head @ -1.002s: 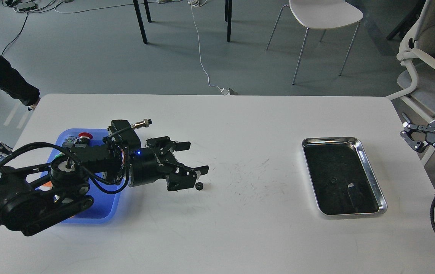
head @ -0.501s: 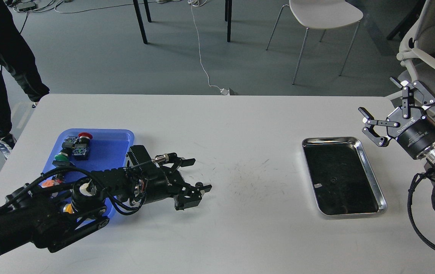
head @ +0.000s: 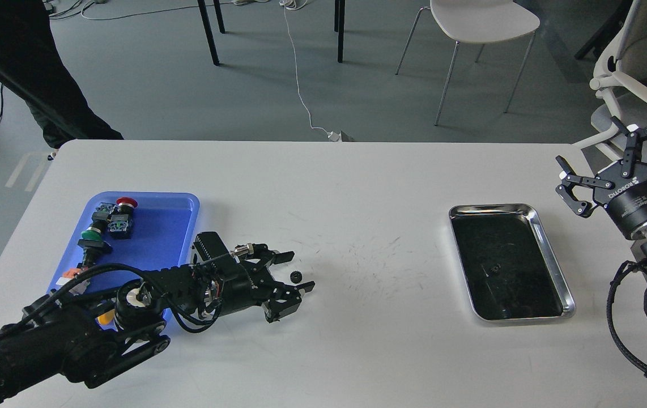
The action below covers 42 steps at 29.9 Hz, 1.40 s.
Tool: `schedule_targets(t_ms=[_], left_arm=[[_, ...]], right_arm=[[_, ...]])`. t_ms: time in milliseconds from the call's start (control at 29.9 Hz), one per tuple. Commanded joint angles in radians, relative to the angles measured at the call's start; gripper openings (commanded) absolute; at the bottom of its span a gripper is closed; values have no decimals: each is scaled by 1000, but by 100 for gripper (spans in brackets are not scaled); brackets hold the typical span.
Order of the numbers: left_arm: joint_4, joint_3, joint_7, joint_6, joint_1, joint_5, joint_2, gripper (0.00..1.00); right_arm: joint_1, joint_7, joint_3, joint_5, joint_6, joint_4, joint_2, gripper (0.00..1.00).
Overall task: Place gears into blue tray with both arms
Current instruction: 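Grasp the black gear with the left gripper and carry it to the blue tray, then lower the gear into the blue tray, open the left gripper, lift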
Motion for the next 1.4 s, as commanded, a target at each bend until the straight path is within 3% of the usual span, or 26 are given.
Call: schedule_targets(t_ms=[0, 100, 167, 334, 434, 535, 601, 835, 1069, 1303, 1370], left_arm=[[14, 0, 0, 0, 14, 0, -3, 63], [18, 0, 0, 0, 20, 0, -8, 50], [20, -2, 2, -2, 28, 0, -12, 48], [20, -3, 2, 0, 36, 0, -5, 20], [8, -24, 0, 0, 34, 0, 21, 10], [-31, -60, -2, -3, 30, 0, 77, 9], [-118, -98, 1, -13, 28, 0, 136, 9], [-308, -205, -2, -23, 37, -135, 452, 10], [-252, -230, -40, 13, 163, -332, 529, 11], [-86, -224, -44, 64, 221, -352, 457, 11], [-34, -223, -66, 67, 223, -352, 425, 11]], right_arm=[[-7, 0, 0, 1, 0, -2, 1, 96], [-8, 1, 0, 1, 0, -2, 1, 96], [-7, 1, 0, 1, 0, -2, 1, 96], [-8, 1, -2, 1, 0, -2, 1, 96], [-8, 1, -2, 1, 0, -2, 1, 97], [-7, 1, 1, 1, 0, -2, 1, 97], [-7, 1, 3, 1, 0, 1, 1, 97], [-5, -2, 12, 1, 0, 18, 1, 97], [-7, -2, 11, -2, 0, 20, -2, 97], [-7, 0, 11, -2, 0, 17, -10, 97], [-7, 0, 12, -2, 0, 17, -11, 97]])
